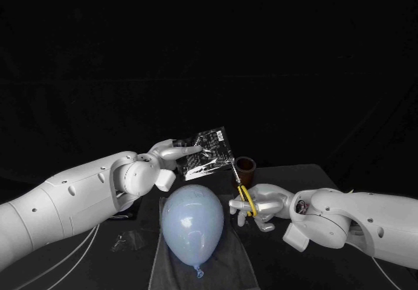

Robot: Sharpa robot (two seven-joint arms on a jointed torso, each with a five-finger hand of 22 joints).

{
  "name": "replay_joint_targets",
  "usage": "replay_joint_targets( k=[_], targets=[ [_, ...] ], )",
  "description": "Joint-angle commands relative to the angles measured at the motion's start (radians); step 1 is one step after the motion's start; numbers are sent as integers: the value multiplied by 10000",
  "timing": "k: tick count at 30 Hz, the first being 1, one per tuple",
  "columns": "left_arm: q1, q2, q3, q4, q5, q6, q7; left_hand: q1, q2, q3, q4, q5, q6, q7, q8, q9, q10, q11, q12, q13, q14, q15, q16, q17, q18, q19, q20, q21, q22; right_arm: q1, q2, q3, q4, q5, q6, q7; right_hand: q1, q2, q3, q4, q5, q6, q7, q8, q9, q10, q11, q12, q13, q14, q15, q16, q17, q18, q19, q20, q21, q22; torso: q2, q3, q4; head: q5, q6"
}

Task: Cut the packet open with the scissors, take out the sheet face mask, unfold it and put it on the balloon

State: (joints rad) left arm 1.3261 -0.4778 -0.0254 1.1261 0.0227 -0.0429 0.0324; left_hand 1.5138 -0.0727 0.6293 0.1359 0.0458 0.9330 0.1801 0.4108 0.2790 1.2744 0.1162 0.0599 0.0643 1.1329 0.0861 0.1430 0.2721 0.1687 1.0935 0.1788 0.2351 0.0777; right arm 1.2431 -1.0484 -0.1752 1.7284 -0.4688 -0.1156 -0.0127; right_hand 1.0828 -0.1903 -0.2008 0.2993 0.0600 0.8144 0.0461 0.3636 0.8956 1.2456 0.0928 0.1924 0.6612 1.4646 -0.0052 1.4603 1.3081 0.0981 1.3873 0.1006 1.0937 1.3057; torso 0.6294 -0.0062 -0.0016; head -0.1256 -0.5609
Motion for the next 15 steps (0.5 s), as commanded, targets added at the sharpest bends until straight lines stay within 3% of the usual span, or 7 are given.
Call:
replay_joint_targets(
  k=[1, 15],
  targets=[
    [11, 27, 13, 52, 132, 46, 46, 7, 85, 71, -15, 33, 66, -4, 31, 352, 46, -7, 54, 14, 36, -13, -58, 9, 149, 85, -3, 61, -15, 6, 39, 12, -33, -63, 32, 138, -29, 103, 67, -3, -65, -4194, 1166, 39, -12, 271, -164, 44, -9, 558, 46, 35, 954, -12, 69, -15, 35, -5, -1, -2, -5, 3, -3],
    [-10, -79, 18, 355, 378, 46, -68, -1, 86, 87, -26, 34, 66, -5, 33, 358, 49, -9, 53, 14, 38, -15, -60, 10, 150, 90, -6, 62, -16, 5, 12, 99, -16, -130, -52, 290, 47, 388, 232, -20, -81, -4096, 1173, 154, -214, 287, -153, 14, -58, 552, 53, 42, 937, -5, 46, -12, 6, -12, -2, 10, -8, 15, -20]
  ],
)
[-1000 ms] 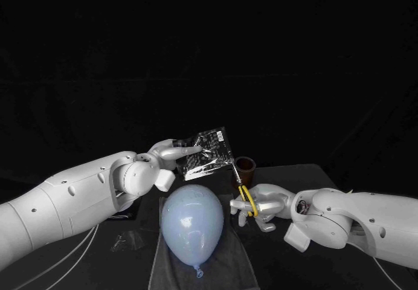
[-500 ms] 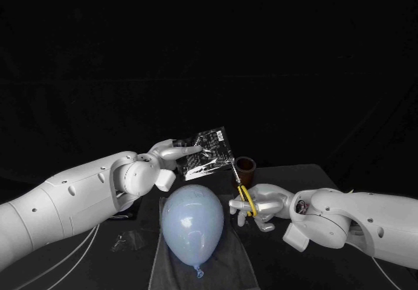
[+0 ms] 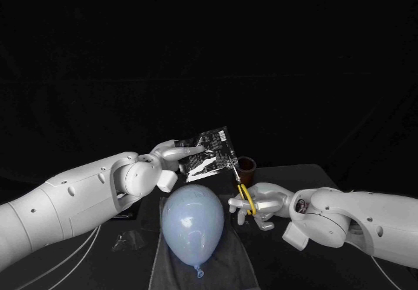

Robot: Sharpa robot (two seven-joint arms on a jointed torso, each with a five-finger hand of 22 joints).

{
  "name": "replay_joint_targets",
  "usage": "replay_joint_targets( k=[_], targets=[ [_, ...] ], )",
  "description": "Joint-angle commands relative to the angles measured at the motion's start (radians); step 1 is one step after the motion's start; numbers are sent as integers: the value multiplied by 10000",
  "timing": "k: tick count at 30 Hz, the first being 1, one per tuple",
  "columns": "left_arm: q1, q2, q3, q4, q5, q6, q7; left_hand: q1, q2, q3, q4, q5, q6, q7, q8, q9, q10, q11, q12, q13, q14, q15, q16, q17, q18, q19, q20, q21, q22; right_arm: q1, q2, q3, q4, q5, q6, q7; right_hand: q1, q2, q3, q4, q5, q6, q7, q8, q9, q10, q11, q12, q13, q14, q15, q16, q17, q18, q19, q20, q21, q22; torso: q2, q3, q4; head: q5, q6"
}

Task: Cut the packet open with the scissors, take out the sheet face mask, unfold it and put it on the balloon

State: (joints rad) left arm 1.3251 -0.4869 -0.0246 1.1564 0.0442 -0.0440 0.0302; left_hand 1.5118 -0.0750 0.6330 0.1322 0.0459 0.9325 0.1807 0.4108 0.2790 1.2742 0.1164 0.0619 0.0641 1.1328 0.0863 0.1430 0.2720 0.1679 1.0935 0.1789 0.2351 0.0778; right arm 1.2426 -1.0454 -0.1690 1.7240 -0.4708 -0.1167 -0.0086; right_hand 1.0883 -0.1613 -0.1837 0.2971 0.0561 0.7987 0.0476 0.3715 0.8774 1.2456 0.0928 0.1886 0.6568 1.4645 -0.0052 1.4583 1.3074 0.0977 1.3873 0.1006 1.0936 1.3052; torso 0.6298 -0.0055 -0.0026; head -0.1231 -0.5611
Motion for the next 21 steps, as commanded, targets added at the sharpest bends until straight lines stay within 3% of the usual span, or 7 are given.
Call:
replay_joint_targets(
  k=[1, 8, 21],
  targets=[
    [0, 6, 9, 50, 165, 52, -55, 20, 108, 49, 12, 33, 71, -11, 33, 358, 51, -11, 33, 16, 39, -17, -60, 11, 157, 90, -6, 62, -16, 10, -34, 52, 36, -114, -59, 265, -6, 106, 64, 2, -43, -3935, 1159, 78, -37, 288, -153, 53, -15, 552, 53, 61, 942, -2, 46, -12, 7, -7, -6, 4, 1, -10, -18],
    [-1, -13, 9, 36, 169, 15, -89, 16, 107, 56, 6, 33, 72, -12, 34, 361, 53, -11, 32, 16, 40, -18, -62, 12, 157, 92, -7, 62, -17, 29, -110, 123, 82, -122, -153, 339, 34, 231, 119, -7, -49, -3866, 1160, 130, -128, 309, -150, 51, -30, 550, 58, 66, 937, -2, 45, -9, 12, 0, -5, 0, 2, -38, 9],
    [-3, -39, 8, 28, 188, -23, -56, 6, 105, 76, -9, 33, 73, -14, 37, 369, 56, -13, 31, 15, 43, -20, -65, 13, 157, 96, -10, 62, -19, 40, -95, 146, 45, -123, -172, 373, 84, 358, 160, -17, -55, -3767, 1152, 186, -242, 328, -155, 48, -47, 549, 55, 71, 931, -4, 49, -8, 29, 13, -3, -10, 10, -81, 26]
  ],
)
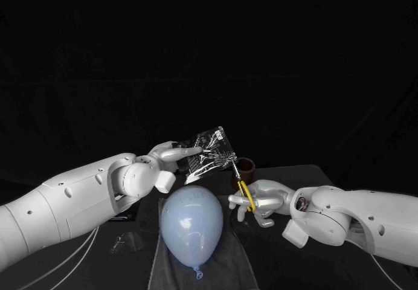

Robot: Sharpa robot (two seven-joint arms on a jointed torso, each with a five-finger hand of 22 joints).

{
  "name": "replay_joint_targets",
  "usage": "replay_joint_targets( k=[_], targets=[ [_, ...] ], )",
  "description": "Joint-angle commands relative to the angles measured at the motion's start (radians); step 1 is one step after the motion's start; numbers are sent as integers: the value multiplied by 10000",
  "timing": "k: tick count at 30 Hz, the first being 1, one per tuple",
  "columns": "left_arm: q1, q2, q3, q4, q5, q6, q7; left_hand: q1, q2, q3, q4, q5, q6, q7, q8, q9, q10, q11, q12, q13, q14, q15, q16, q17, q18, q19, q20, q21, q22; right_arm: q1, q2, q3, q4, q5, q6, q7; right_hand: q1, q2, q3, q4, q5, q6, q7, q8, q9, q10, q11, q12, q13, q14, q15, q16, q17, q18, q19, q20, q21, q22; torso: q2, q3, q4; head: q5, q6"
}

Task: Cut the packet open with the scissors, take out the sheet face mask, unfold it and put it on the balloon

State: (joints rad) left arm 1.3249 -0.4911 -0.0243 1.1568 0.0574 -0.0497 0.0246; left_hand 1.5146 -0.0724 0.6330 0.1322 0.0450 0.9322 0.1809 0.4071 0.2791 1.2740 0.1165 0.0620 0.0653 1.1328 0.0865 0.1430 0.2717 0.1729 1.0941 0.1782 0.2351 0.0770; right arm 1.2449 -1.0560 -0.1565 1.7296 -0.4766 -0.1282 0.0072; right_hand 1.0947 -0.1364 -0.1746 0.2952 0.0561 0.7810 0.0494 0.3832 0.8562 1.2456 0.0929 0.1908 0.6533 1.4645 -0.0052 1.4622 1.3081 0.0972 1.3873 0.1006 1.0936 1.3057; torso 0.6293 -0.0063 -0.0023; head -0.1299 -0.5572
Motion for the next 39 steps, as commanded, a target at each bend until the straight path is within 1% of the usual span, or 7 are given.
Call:
replay_joint_targets(
  k=[1, 9, 13, 18, 24, 34, 39],
  targets=[
    [-2, 4, 5, 26, 57, 43, 0, -22, 79, 76, -10, 42, 75, -16, 74, 368, 58, -15, 30, 3, 43, -22, -65, 17, 107, 89, -4, 62, -11, 17, 18, 22, -16, -65, -60, 217, 32, 143, 77, 0, -56, -3556, 1133, 86, -61, 336, -156, 26, -15, 550, 54, 37, 927, 2, 48, -8, 29, 10, 1, -3, 9, -14, -14],
    [-3, 31, 5, 43, 50, 130, 7, -22, 79, 76, -10, 42, 75, -16, 74, 368, 58, -15, 30, 3, 43, -22, -65, 17, 107, 89, -4, 62, -11, 18, 48, 23, -49, 7, -269, 291, 267, 662, -9, -46, -66, -2507, 1136, 455, -546, 750, -179, 289, 128, 600, 37, 124, 1000, -47, 172, -24, 311, 175, 4, -4, -3, 2, -70],
    [-2, 28, 6, 41, -8, 162, 16, -28, 78, 86, -18, 42, 75, -17, 75, 373, 60, -15, 30, 3, 44, -22, -67, 18, 107, 92, -5, 63, -11, 22, 36, 26, -42, 43, -381, 330, 545, 1040, -349, -86, -68, -1127, 813, 1032, -792, 1403, -457, 946, 692, 667, -175, 210, 1103, -90, 320, -182, 625, 352, 5, 3, -1, -4, -93],
    [-2, 7, 6, 1, -83, 169, 16, -29, 77, 89, -21, 42, 75, -17, 76, 374, 60, -16, 29, 3, 44, -23, -68, 18, 107, 93, -6, 63, -12, 33, 27, 32, -33, 53, -411, 341, 900, 1518, -1087, -110, -88, -28, 379, 1748, -713, 2217, -942, 6107, 4528, 806, -567, 430, 1465, -189, 553, -566, 1104, 627, -2, 12, -9, -7, -114],
    [-1, -9, 6, -47, -152, 170, 17, -31, 74, 97, -30, 42, 75, -17, 76, 377, 60, -16, 28, 3, 44, -23, -70, 18, 107, 94, -7, 63, -12, 46, 7, 37, -30, 32, -345, 310, 1132, 1914, -1756, -126, -77, 153, 239, 2137, -484, 2067, -972, 6971, 5401, 872, -640, 601, 1756, -250, 648, -627, 1355, 792, -5, 5, -6, -10, -110],
    [-1, -30, 5, -68, -217, 205, 23, -39, 73, 108, -42, 41, 77, -18, 79, 384, 63, -16, 28, 3, 45, -24, -72, 19, 106, 98, -9, 64, -13, 69, -47, 38, -20, 12, -295, 335, 1239, 2051, -2198, -138, -77, -113, 319, 2068, -461, 1427, -899, 4965, 4455, 844, -586, 546, 1664, -214, 559, -601, 1137, 692, 2, 4, 1, 2, -83],
    [-1, -42, 5, -64, -240, 222, 20, -44, 74, 113, -45, 41, 78, -18, 81, 387, 66, -17, 28, 3, 47, -24, -73, 20, 105, 100, -9, 65, -13, 97, -79, 39, -2, -22, -305, 367, 1433, 2280, -2512, -172, -74, 336, 181, 2346, -302, 2021, -1029, 7132, 5679, 904, -664, 690, 1911, -278, 700, -646, 1504, 904, -1, 2, -1, -5, -76]
  ],
)
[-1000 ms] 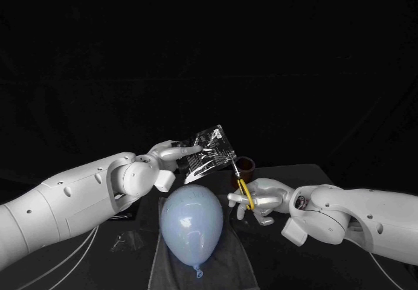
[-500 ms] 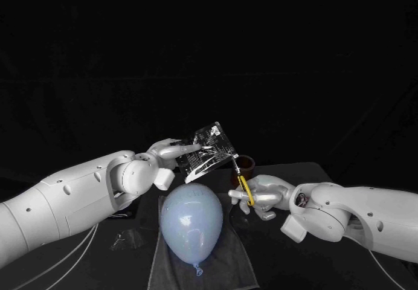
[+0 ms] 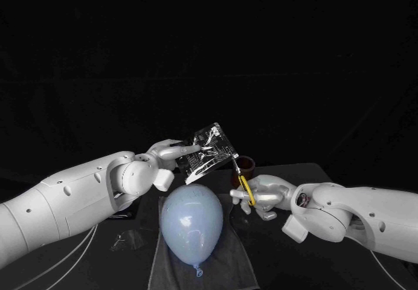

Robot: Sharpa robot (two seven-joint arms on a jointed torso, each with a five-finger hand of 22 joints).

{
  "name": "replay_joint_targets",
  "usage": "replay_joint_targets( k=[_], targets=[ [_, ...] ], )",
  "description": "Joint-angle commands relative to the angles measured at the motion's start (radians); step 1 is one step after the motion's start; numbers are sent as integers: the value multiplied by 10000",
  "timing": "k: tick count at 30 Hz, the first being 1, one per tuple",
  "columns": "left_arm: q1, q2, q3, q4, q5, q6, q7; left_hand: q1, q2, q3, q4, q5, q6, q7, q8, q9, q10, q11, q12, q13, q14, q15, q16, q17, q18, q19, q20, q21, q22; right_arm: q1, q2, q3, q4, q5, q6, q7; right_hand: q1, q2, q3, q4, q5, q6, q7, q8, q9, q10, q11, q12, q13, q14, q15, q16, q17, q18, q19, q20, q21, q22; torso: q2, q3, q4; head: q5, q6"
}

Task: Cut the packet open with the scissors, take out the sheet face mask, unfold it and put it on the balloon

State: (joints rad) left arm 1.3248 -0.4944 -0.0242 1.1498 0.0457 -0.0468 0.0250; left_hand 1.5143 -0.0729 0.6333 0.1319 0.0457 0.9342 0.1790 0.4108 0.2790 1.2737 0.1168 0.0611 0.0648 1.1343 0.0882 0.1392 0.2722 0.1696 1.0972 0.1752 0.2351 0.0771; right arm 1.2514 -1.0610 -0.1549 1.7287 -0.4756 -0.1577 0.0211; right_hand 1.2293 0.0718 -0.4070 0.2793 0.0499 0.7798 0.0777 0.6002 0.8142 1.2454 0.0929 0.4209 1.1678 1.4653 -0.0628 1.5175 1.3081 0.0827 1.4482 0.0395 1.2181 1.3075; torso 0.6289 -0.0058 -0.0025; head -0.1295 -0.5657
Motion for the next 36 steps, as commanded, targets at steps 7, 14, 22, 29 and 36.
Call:
replay_joint_targets(
  k=[7, 14, 22, 29, 36],
  targets=[
    [-1, -28, 4, 3, -165, 218, 14, -49, 82, 114, -43, 33, 61, 2, 47, 392, 72, -19, 38, 8, 35, -41, -34, 16, 137, 72, 21, 66, -15, 97, -86, 24, -6, -79, 43, 217, 229, 407, -402, -29, -13, 653, -241, 454, 373, 2174, -1133, 5315, 851, 968, -184, 316, 2226, -203, 218, -108, 604, 1087, 0, 1, -1, -15, 16],
    [-1, -41, 4, 4, -218, 258, 8, -56, 84, 116, -43, 33, 62, 2, 49, 395, 74, -19, 39, 9, 37, -40, -34, 17, 136, 74, 22, 67, -16, 129, -123, 24, -11, -145, 296, 204, 185, 300, -569, 7, -18, -7, 43, -83, 387, 448, -872, -50, -1955, 824, 13, 5, 1683, -103, -36, -6, -1, 800, 4, 3, -4, -8, 26],
    [-1, -52, 3, 9, -248, 295, 1, -66, 86, 120, -46, 31, 65, 2, 52, 400, 80, -19, 41, 10, 42, -40, -34, 18, 136, 79, 21, 68, -16, 167, -147, 24, -16, -166, 400, 208, 108, 118, -549, 29, -6, -554, 627, -1321, 150, -241, -318, -2275, -4138, 725, 504, -128, 1418, -44, -186, 448, -284, 703, 3, 0, -2, -11, 27],
    [-2, -70, 3, 6, -287, 302, -2, -84, 91, 126, -52, 32, 69, 0, 58, 411, 92, -21, 44, 11, 53, -42, -32, 22, 136, 88, 20, 72, -16, 201, -167, 24, -23, -146, 378, 245, 44, -116, -414, 75, -20, -976, 1021, -2039, -13, -1109, 117, -3428, -5618, 638, 856, -207, 1218, 7, -324, 766, -544, 593, 1, -2, 2, -35, 31],
    [-3, -91, 3, 6, -380, 330, -21, -94, 92, 130, -58, 31, 71, -2, 63, 418, 100, -24, 47, 13, 61, -45, -30, 25, 137, 95, 18, 75, -16, 240, -162, 23, -24, -121, 404, 278, 1, -246, -211, 85, -13, -1012, 1123, -2309, -138, -1219, 205, -3562, -6218, 605, 943, -226, 1141, 40, -382, 879, -656, 537, 5, 3, 4, -41, 38]
  ],
)
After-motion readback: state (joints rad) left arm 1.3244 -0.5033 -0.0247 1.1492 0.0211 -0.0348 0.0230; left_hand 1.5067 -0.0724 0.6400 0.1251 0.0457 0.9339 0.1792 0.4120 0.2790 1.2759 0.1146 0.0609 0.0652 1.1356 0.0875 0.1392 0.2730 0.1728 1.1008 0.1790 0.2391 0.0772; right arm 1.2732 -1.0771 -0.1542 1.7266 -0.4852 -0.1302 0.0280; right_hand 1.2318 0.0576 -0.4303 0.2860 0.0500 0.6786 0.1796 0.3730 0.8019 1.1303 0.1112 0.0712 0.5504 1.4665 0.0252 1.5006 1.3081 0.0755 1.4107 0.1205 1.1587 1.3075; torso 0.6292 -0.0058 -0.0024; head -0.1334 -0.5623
